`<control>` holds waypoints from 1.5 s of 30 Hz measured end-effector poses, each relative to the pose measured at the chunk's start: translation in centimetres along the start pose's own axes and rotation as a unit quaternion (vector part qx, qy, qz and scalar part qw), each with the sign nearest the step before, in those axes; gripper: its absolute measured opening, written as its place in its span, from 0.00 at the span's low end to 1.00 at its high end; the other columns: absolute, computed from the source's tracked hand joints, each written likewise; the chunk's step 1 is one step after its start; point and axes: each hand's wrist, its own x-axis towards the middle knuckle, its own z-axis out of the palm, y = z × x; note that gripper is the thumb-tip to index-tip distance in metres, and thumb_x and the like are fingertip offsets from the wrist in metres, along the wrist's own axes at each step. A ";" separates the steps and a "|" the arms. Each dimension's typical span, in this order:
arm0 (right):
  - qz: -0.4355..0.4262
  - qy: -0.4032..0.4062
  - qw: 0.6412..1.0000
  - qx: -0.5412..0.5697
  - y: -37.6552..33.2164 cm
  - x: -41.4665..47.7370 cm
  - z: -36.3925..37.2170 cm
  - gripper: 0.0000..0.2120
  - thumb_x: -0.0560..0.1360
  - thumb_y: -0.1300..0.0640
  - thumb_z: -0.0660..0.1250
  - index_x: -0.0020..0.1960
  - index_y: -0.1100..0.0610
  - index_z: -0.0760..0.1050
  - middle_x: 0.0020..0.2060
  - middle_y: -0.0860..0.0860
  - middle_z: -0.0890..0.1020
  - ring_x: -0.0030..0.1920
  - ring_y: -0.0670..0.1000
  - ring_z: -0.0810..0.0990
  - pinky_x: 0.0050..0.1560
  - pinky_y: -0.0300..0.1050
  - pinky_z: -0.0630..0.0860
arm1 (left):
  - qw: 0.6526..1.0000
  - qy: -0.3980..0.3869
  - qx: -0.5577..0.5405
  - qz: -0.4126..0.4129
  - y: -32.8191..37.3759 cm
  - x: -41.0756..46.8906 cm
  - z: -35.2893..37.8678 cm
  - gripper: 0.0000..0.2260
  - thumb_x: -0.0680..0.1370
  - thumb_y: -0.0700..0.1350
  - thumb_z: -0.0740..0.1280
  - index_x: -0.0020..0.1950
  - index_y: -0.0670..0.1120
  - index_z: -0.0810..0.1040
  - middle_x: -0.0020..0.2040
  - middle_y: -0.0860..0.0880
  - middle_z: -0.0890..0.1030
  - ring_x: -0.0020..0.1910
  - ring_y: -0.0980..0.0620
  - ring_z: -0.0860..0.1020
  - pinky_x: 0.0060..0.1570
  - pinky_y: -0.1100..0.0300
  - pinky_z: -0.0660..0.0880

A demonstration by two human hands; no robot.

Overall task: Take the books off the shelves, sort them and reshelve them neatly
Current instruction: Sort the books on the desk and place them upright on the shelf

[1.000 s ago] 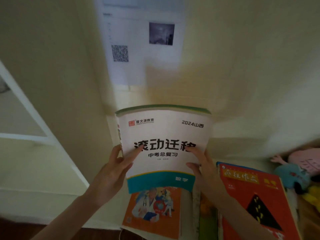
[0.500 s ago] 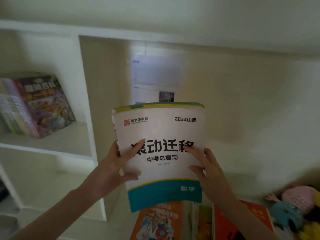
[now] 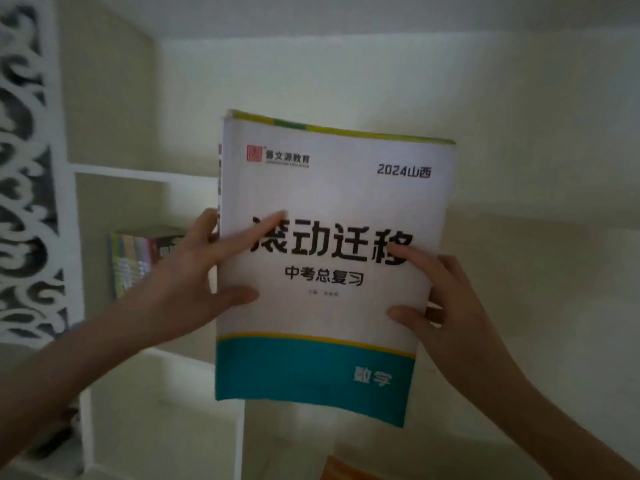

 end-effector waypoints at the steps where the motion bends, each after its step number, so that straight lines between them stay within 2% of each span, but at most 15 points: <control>1: -0.010 0.000 1.000 0.009 -1.0 1.4 0.0 0.34 0.72 0.68 0.70 0.59 0.29 0.70 0.57 0.36 0.69 0.56 0.41 0.76 0.52 0.34 0.78 | 1.000 0.016 -0.002 0.000 0.1 0.9 -1.5 0.43 0.67 0.39 0.75 0.65 0.78 0.59 0.60 0.59 0.64 0.58 0.69 0.67 0.64 0.66 0.66; 4: -0.053 -0.002 0.998 0.018 -3.8 6.2 -0.1 0.35 0.70 0.70 0.71 0.61 0.32 0.70 0.60 0.45 0.70 0.57 0.49 0.78 0.56 0.46 0.79 | 0.998 0.058 0.032 0.012 0.3 3.6 -5.7 0.42 0.67 0.38 0.75 0.68 0.73 0.60 0.62 0.51 0.66 0.59 0.56 0.69 0.56 0.77 0.69; 6: -0.079 -0.011 0.997 0.008 -5.4 10.0 -0.2 0.34 0.69 0.70 0.72 0.63 0.36 0.70 0.62 0.50 0.69 0.56 0.52 0.77 0.57 0.51 0.79 | 0.994 0.088 0.063 0.017 0.3 5.3 -8.3 0.42 0.67 0.39 0.75 0.69 0.72 0.60 0.61 0.52 0.66 0.59 0.55 0.69 0.54 0.76 0.70; 10: -0.144 -0.039 0.988 -0.035 -7.8 18.1 -0.1 0.34 0.67 0.66 0.74 0.62 0.39 0.65 0.64 0.52 0.70 0.62 0.54 0.73 0.63 0.58 0.72 | 0.987 0.129 0.101 0.008 -0.2 9.0 -12.8 0.41 0.68 0.40 0.75 0.70 0.70 0.60 0.62 0.49 0.65 0.58 0.51 0.71 0.55 0.65 0.72; 13: -0.173 -0.063 0.982 -0.039 -8.8 23.8 1.3 0.34 0.67 0.69 0.74 0.61 0.42 0.63 0.65 0.49 0.68 0.65 0.54 0.70 0.65 0.60 0.70 | 0.983 0.148 0.106 -0.002 -1.3 11.3 -15.3 0.41 0.69 0.37 0.74 0.71 0.67 0.60 0.60 0.49 0.64 0.57 0.52 0.70 0.48 0.76 0.72; 15: -0.183 -0.078 0.979 -0.038 -9.0 27.1 2.7 0.35 0.66 0.69 0.73 0.60 0.42 0.61 0.65 0.51 0.68 0.64 0.57 0.71 0.63 0.62 0.70 | 0.979 0.159 0.124 -0.015 -2.2 12.5 -16.8 0.41 0.69 0.36 0.74 0.72 0.66 0.61 0.59 0.49 0.63 0.57 0.52 0.68 0.47 0.77 0.70; 18: -0.195 -0.083 0.976 -0.041 -8.8 31.1 5.6 0.34 0.66 0.70 0.74 0.58 0.44 0.60 0.63 0.53 0.67 0.61 0.59 0.71 0.62 0.61 0.71 | 0.972 0.164 0.162 -0.046 -3.6 13.8 -18.4 0.40 0.70 0.37 0.73 0.73 0.65 0.60 0.60 0.49 0.62 0.57 0.52 0.67 0.56 0.66 0.69; 20: -0.202 -0.080 0.975 -0.051 -8.4 33.3 8.0 0.34 0.66 0.71 0.74 0.58 0.48 0.58 0.61 0.52 0.67 0.61 0.59 0.70 0.63 0.55 0.70 | 0.968 0.172 0.167 -0.072 -5.0 14.5 -18.8 0.40 0.70 0.35 0.72 0.73 0.64 0.60 0.60 0.50 0.61 0.56 0.53 0.67 0.59 0.64 0.68; 22: -0.203 -0.078 0.974 -0.068 -7.6 35.3 10.5 0.32 0.67 0.71 0.74 0.58 0.51 0.58 0.59 0.50 0.65 0.61 0.58 0.69 0.60 0.50 0.69 | 0.965 0.175 0.177 -0.089 -6.9 15.0 -18.8 0.40 0.70 0.34 0.72 0.74 0.62 0.59 0.59 0.51 0.60 0.56 0.52 0.68 0.60 0.63 0.69; 24: -0.201 -0.077 0.974 -0.070 -6.6 37.4 13.0 0.31 0.67 0.71 0.73 0.59 0.54 0.59 0.58 0.50 0.66 0.60 0.58 0.69 0.57 0.49 0.68 | 0.960 0.174 0.194 -0.100 -9.2 15.4 -18.6 0.41 0.70 0.33 0.71 0.74 0.62 0.58 0.59 0.50 0.60 0.58 0.48 0.70 0.62 0.58 0.71; 27: -0.212 -0.075 0.972 -0.069 -5.1 40.3 16.3 0.30 0.67 0.72 0.72 0.58 0.55 0.60 0.58 0.50 0.66 0.61 0.59 0.69 0.58 0.49 0.67 | 0.945 0.170 0.245 -0.132 -12.7 16.3 -18.2 0.41 0.72 0.34 0.68 0.75 0.62 0.52 0.65 0.46 0.61 0.60 0.43 0.70 0.60 0.52 0.73; 33: -0.196 -0.074 0.976 -0.060 -3.3 45.6 22.6 0.29 0.67 0.73 0.72 0.58 0.56 0.60 0.57 0.50 0.65 0.61 0.58 0.67 0.55 0.45 0.65 | 0.926 0.191 0.290 -0.149 -19.1 17.9 -18.1 0.40 0.74 0.33 0.64 0.77 0.58 0.48 0.67 0.44 0.58 0.60 0.43 0.69 0.55 0.56 0.73; 40: -0.148 -0.058 0.986 -0.055 -0.5 50.1 29.6 0.32 0.66 0.73 0.71 0.54 0.47 0.56 0.57 0.57 0.70 0.54 0.61 0.74 0.52 0.57 0.75 | 0.906 0.203 0.343 -0.143 -25.3 19.3 -18.7 0.37 0.76 0.34 0.62 0.77 0.55 0.47 0.68 0.44 0.59 0.58 0.46 0.70 0.47 0.60 0.74; 43: -0.111 -0.038 0.992 -0.056 0.8 51.5 32.0 0.32 0.67 0.73 0.70 0.54 0.47 0.56 0.55 0.58 0.71 0.51 0.61 0.76 0.48 0.58 0.77 | 0.906 0.196 0.349 -0.141 -27.6 19.9 -18.0 0.37 0.76 0.33 0.61 0.78 0.52 0.44 0.69 0.42 0.59 0.60 0.45 0.69 0.56 0.54 0.74; 45: -0.100 -0.028 0.993 -0.046 1.4 52.3 33.4 0.31 0.68 0.74 0.68 0.54 0.49 0.55 0.53 0.57 0.71 0.49 0.60 0.76 0.45 0.54 0.76 | 0.894 0.186 0.380 -0.148 -28.8 20.5 -17.2 0.39 0.76 0.32 0.60 0.77 0.51 0.40 0.72 0.39 0.55 0.65 0.43 0.65 0.65 0.50 0.67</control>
